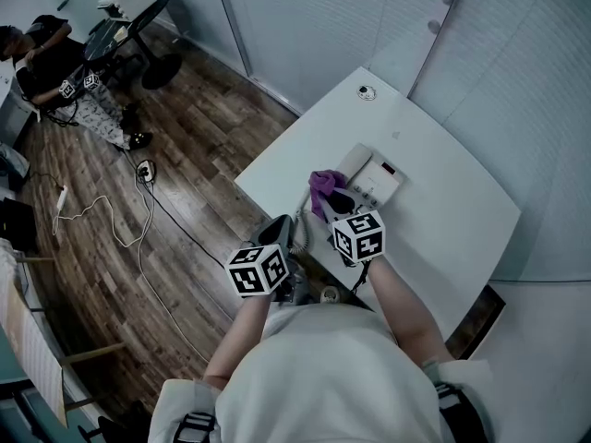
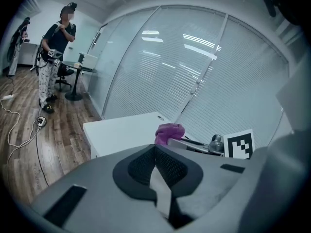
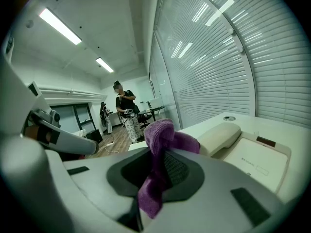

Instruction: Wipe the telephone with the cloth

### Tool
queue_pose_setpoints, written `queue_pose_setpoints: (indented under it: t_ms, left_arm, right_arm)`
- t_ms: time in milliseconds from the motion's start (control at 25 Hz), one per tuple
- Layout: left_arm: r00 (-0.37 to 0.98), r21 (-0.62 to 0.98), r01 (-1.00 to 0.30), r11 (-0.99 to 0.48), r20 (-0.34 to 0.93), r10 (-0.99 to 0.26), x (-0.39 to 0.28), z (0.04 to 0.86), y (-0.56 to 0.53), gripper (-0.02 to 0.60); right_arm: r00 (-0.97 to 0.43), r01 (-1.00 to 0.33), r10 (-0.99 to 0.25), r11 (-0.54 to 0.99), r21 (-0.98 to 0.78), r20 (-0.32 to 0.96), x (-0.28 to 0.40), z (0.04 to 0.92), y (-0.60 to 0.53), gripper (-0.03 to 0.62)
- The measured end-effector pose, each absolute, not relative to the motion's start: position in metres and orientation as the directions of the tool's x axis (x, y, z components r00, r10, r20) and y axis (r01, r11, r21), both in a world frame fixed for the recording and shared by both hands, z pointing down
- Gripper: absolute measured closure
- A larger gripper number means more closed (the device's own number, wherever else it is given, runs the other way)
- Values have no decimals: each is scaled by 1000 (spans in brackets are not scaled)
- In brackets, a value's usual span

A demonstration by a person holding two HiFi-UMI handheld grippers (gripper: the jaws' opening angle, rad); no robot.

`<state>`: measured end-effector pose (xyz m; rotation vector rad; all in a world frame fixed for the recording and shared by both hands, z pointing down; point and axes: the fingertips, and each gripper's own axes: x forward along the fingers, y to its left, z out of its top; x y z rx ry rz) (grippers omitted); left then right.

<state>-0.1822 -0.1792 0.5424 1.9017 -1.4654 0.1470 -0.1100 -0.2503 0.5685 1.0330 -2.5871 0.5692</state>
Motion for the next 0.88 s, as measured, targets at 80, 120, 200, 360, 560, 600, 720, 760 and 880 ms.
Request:
queue_pose_setpoints:
  t_ms: [80,120,200,360,560,600,720,760,880]
  left_arm:
    - [345,462,-882,-94,496,-797,-182,543,-179,560]
    - [344,461,-883,-94,496,-797,-181,542,-179,560]
    - [340,458,-884,-93,496,-799,-182,540,-180,560]
    - [336,452,-887,-93,494,-802,-183,536,-178,560]
    - [338,447,-888,-102,487,-805,-182,536,-176,560]
    - [337,445,-889,-102,488,-806,-183,537,-176,560]
    - [335,438,-893,-105,490,-805,-182,539,-177,560]
    - [336,436,-893,-108,490,-805,-181,539,-178,560]
    - [346,432,-893,-122,487,-802,-177,536,-180,560]
  right_arm:
    - [-699,-703,-584,665,-251,413,-110,571,-249,526]
    - [-700,-703,-582,665,-252,414,-110,571,-249,526]
    - [-703,-699,-577,668,-256,415,-111,571,-248,526]
    - [-710,-690,-564,675,-261,421,-115,573,-241,526]
    - [-717,-688,-561,665,-291,415,-116,578,-238,526]
    - [-717,-687,-559,665,-292,416,-117,579,-237,526]
    - [-719,-684,-551,670,-288,423,-118,579,-235,526]
    - [-720,-683,-549,671,-289,425,-117,579,-234,526]
    - [-723,-682,-553,666,-302,415,-115,572,-231,526]
